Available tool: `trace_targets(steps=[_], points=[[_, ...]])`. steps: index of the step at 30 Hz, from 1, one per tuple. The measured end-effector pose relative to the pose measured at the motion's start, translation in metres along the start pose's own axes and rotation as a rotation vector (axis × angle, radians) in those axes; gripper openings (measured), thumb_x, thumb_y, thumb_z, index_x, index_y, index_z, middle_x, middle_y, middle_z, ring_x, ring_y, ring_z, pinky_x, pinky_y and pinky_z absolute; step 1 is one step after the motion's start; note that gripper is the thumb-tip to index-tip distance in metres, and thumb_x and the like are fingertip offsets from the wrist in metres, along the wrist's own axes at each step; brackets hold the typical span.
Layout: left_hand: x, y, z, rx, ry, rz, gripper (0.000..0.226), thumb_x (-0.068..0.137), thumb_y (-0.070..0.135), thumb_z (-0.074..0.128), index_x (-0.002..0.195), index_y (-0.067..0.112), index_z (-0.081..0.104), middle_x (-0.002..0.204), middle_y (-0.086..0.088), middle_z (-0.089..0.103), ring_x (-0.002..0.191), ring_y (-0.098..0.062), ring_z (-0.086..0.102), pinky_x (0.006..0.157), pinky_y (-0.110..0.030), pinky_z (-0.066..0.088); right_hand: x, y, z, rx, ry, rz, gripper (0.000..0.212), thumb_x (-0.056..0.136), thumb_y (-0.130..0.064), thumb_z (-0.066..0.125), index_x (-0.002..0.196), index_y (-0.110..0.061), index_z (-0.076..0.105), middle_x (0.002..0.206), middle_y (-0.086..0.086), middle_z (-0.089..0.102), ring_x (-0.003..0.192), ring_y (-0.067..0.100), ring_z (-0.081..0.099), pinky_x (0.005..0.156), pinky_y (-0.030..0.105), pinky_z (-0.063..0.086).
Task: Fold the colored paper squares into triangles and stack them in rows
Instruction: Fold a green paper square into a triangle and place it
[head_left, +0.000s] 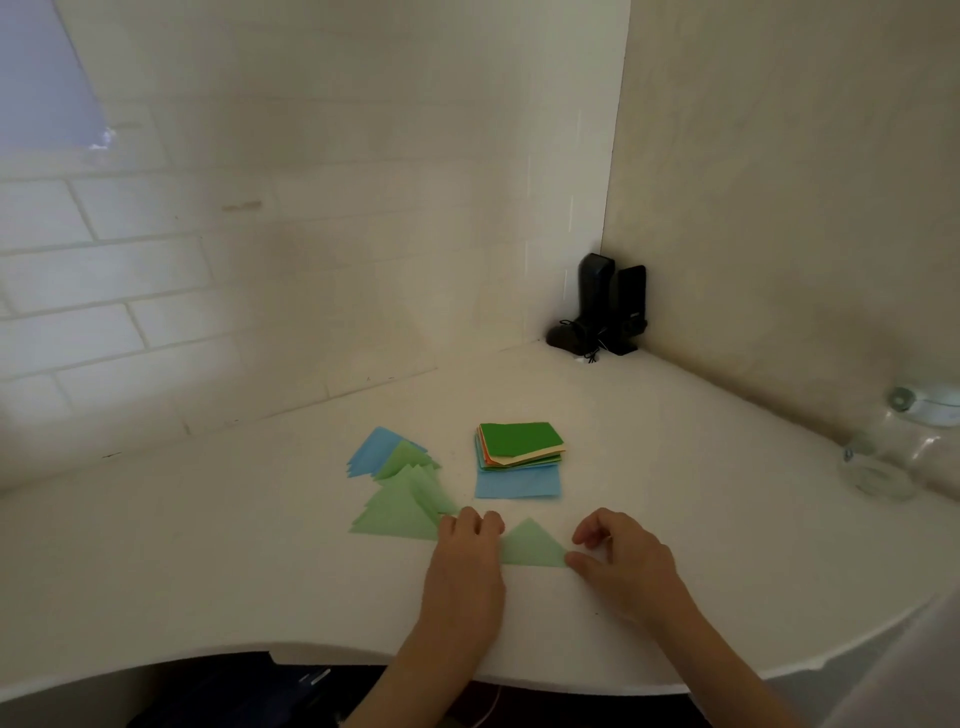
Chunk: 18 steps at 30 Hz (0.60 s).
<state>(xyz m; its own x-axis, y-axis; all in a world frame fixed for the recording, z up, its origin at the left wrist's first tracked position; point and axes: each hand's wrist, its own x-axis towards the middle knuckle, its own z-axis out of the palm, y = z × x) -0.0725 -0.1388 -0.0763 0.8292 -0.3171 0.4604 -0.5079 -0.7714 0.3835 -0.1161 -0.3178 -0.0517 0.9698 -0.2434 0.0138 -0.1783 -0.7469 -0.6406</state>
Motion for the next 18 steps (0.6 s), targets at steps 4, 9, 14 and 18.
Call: trace_targets(steps=[4,9,14,18], points=[[0.007,0.02,0.0,0.134,-0.096,-0.104,0.036,0.084,0.033,0.064,0.111,0.012,0.053,0.104,-0.009,0.054,0.093,-0.027,0.05,0.076,-0.035,0.046,-0.002,-0.003,0.0,-0.012,0.017,0.002,0.025,0.079,-0.037,0.067,0.073,-0.044,0.043,0.094,-0.015,0.054,0.079,0.001,0.047,0.088,0.031,0.036],[0.02,0.021,-0.006,-0.073,-0.22,-0.223,0.038,0.083,0.03,0.065,0.113,0.016,0.046,0.108,-0.004,0.05,0.098,-0.02,0.052,0.08,-0.027,0.039,-0.003,0.0,0.002,-0.025,0.043,-0.031,0.024,0.079,-0.038,0.066,0.072,-0.044,0.044,0.094,-0.015,0.053,0.075,-0.002,0.044,0.087,0.03,0.035],[0.013,0.012,-0.013,-0.242,-0.125,-0.16,0.01,0.087,0.017,0.059,0.096,0.019,0.056,0.083,0.005,0.059,0.075,-0.012,0.052,0.065,-0.026,0.037,0.0,0.003,0.001,0.037,0.092,-0.049,0.022,0.072,-0.038,0.073,0.069,-0.037,0.051,0.082,-0.014,0.06,0.068,-0.001,0.049,0.08,0.032,0.046],[0.007,-0.011,-0.034,-0.345,-0.009,-0.222,0.009,0.088,0.017,0.06,0.094,0.023,0.06,0.07,0.01,0.056,0.062,-0.003,0.049,0.058,-0.021,0.037,0.006,-0.006,0.002,0.061,0.235,-0.132,0.017,0.079,-0.037,0.069,0.071,-0.03,0.056,0.078,-0.013,0.062,0.061,0.004,0.053,0.067,0.027,0.047]])
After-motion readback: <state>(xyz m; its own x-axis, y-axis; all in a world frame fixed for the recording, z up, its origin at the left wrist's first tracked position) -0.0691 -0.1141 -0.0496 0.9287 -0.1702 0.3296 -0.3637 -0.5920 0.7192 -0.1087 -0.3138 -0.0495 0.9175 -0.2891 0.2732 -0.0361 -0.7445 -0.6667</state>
